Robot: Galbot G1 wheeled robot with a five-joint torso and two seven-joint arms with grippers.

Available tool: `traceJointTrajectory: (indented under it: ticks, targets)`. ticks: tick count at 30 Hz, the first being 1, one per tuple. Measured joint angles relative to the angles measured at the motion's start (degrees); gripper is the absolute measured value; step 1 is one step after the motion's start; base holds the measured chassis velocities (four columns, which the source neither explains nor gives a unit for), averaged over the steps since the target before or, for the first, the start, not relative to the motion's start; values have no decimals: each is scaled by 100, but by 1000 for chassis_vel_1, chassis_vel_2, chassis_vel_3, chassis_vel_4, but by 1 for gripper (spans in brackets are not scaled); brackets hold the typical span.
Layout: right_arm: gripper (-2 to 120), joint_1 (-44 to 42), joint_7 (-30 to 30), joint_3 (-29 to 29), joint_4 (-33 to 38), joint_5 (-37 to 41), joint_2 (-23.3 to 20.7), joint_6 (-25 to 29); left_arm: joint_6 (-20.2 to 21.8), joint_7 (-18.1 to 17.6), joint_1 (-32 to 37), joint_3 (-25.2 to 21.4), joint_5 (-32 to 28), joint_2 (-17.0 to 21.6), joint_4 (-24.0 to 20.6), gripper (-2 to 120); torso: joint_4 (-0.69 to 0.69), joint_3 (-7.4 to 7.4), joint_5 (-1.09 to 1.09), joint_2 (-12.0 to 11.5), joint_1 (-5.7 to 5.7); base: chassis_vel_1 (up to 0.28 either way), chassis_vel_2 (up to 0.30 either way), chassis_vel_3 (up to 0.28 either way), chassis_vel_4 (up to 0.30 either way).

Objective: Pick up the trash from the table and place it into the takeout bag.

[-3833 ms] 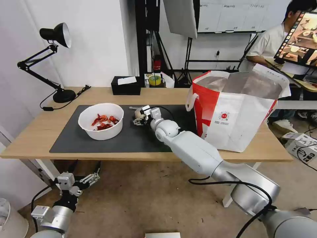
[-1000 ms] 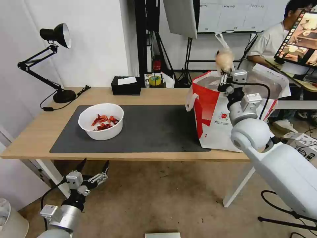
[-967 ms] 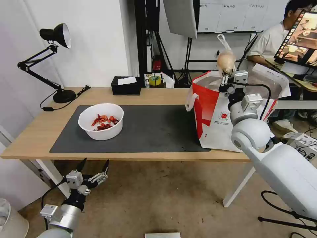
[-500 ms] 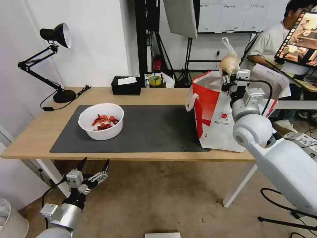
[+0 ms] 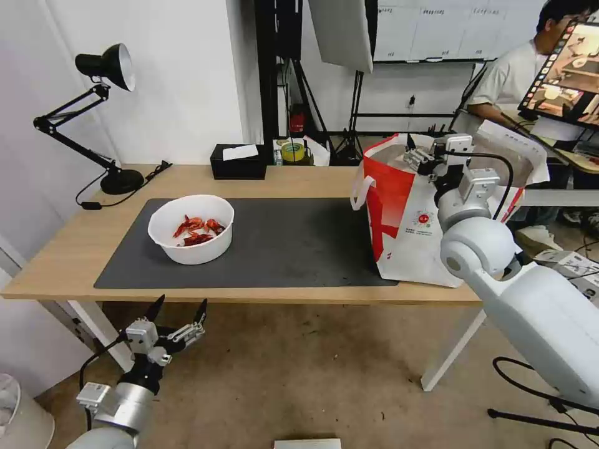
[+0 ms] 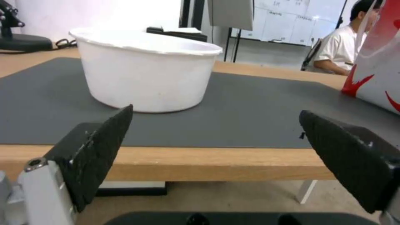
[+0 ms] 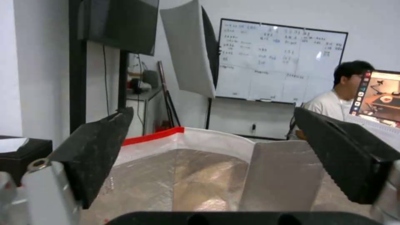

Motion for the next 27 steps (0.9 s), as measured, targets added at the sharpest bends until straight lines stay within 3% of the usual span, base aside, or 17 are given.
traceJointTrajectory:
  ticks: [10, 17, 20, 27]
  targets:
    - [100, -53, -130, -5, 107, 45, -27, 193, 4, -4, 7, -44, -26, 34, -47, 100, 0, 0, 0, 0, 0, 0, 0, 0, 0]
    - [100, -192, -722, -3, 431, 462, -145, 745, 7, -9, 14, -64, -36, 12, -66, 100, 1, 0, 0, 0, 0, 0, 0, 0, 0]
    - [100, -669, -1179, 90, 777, 600, -250, 1010, 9, -10, 21, -66, -37, -19, -85, 100, 0, 0, 0, 0, 0, 0, 0, 0, 0]
    - [100, -1303, -1772, 83, 1302, 598, -421, 1169, -9, -7, 120, -201, -23, -160, -131, 100, -1, 0, -1, 0, 0, 0, 0, 0, 0]
